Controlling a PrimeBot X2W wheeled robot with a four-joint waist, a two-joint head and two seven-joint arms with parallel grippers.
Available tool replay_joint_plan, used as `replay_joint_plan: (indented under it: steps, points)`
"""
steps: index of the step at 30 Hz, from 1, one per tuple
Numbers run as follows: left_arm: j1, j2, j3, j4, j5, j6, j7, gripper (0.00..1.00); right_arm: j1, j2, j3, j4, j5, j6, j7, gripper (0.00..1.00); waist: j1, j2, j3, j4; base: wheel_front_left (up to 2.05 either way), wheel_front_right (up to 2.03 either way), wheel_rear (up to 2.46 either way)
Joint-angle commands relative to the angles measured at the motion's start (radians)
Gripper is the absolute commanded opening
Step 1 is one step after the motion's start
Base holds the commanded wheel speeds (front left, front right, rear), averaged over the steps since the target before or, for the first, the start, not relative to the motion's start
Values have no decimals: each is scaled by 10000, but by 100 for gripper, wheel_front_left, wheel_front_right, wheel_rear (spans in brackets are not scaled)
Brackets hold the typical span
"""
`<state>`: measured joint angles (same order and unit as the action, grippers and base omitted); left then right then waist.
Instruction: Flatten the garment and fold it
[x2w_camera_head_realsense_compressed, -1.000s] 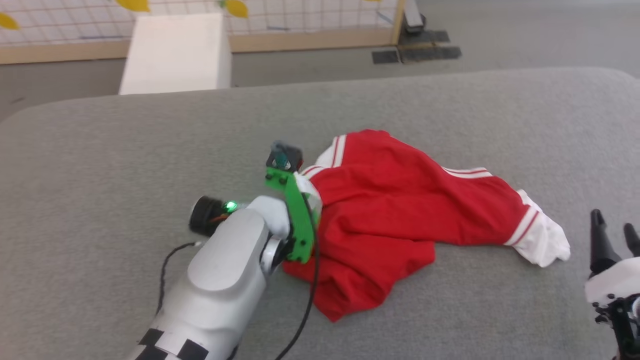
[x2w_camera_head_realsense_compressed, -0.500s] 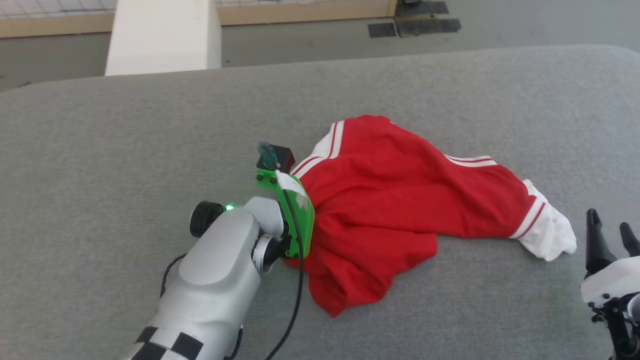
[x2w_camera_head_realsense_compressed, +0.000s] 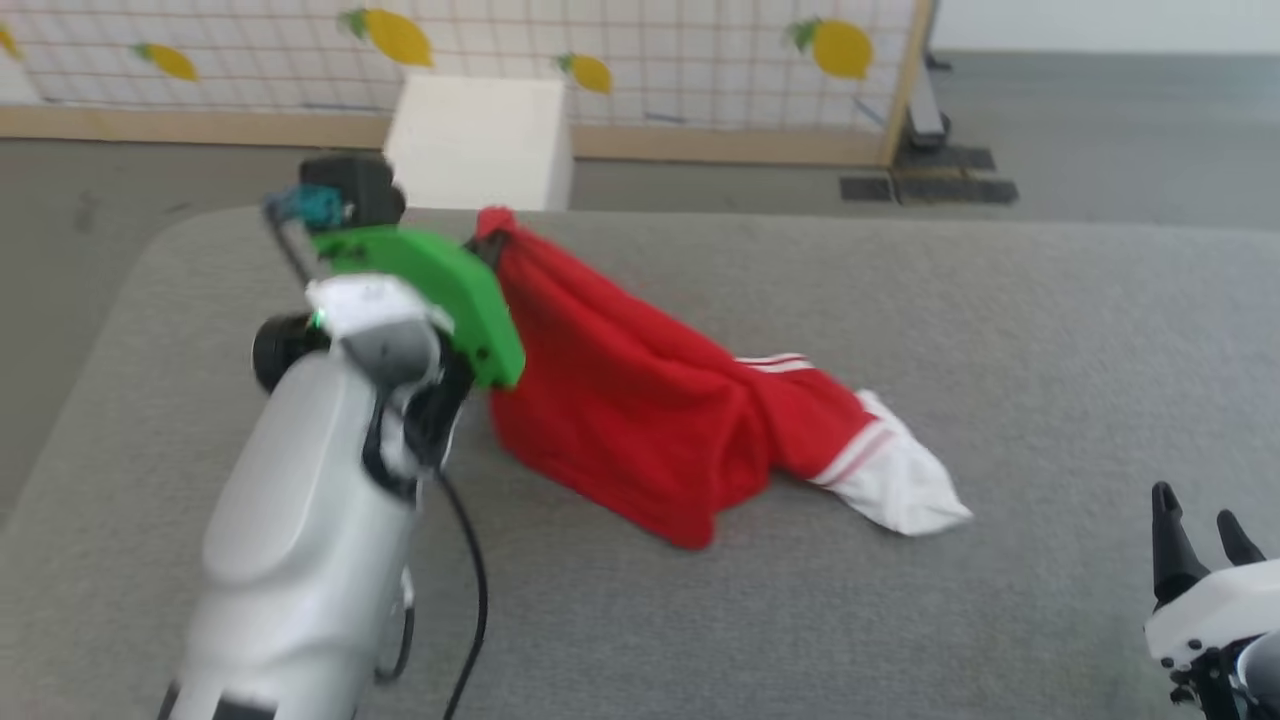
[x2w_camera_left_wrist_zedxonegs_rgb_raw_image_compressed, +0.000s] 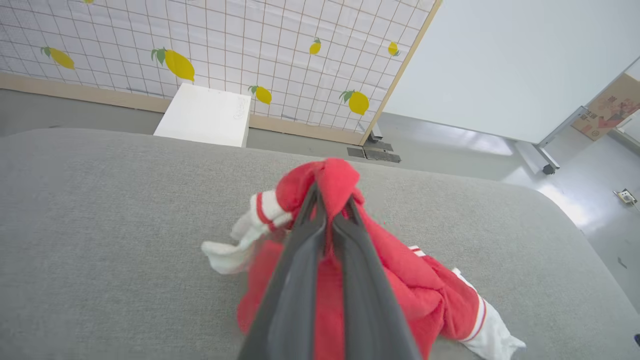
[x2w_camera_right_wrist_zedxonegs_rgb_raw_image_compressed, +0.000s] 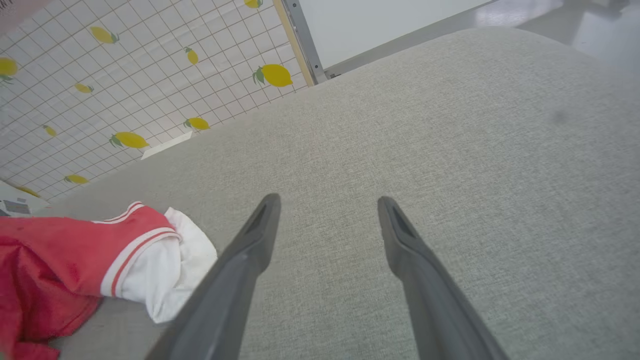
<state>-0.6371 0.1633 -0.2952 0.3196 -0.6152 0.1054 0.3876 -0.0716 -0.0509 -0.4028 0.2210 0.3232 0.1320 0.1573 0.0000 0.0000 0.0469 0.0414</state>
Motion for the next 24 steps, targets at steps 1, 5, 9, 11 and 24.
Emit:
replay_joint_plan:
  steps: [1,5,9,11,24]
  points:
    - [785,114,-81,-640,-161,118,233,0,166,7,-16,54,-57,-13,-72,100,0,0,-659,759,0,0,0]
    - [2810,168,-781,-2372,-501,263,1397,0,292,7,41,128,-39,-13,-66,100,0,0,-711,1106,0,0,0]
    - [4637,134,-1501,-2697,-818,526,2294,0,244,7,239,183,22,-13,-73,100,0,0,-665,1196,0,0,0]
    - [5311,73,-1820,-2458,-956,593,2593,0,221,7,311,218,38,-13,-76,100,0,0,-664,1185,0,0,0]
    - [6703,-477,-845,-3152,-2817,406,2203,100,471,7,387,294,-15,-13,-73,100,0,0,-773,920,0,0,0]
